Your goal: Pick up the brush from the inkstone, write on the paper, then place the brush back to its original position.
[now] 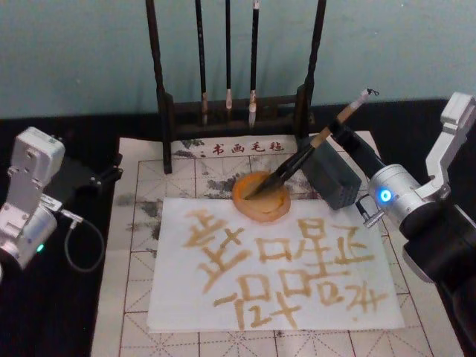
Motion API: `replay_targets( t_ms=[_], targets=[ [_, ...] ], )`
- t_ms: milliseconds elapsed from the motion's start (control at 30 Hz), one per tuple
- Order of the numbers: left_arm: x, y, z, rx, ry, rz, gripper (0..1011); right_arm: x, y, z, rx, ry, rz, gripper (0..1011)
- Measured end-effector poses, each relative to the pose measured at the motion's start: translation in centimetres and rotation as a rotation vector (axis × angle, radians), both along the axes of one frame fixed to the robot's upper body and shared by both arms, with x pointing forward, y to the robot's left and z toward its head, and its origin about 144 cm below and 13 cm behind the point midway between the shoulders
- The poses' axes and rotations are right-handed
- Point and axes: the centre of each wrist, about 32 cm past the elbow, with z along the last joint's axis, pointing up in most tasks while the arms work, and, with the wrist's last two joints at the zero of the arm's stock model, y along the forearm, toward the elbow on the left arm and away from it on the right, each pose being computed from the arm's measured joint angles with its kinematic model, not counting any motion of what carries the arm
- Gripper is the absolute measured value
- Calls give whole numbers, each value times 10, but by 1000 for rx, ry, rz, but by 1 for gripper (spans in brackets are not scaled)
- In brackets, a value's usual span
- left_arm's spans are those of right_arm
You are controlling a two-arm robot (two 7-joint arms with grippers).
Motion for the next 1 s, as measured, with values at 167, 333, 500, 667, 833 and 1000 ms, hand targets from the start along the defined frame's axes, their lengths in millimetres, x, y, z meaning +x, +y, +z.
replay_targets(
  t_ms=[167,333,500,667,833,1000],
  targets=[
    [0,0,0,0,0,0,1001,0,0,0,0,-1,0,286],
    [0,0,0,0,0,0,1001,0,0,0,1,-1,1,439],
    [0,0,0,0,0,0,1001,0,0,0,1,-2,0,599],
    [0,0,0,0,0,0,1001,0,0,0,1,-2,1,755],
    [0,0,0,0,0,0,1001,0,0,0,2,-2,1,882],
    [0,0,0,0,0,0,1001,0,0,0,2,-2,1,1002]
  ],
)
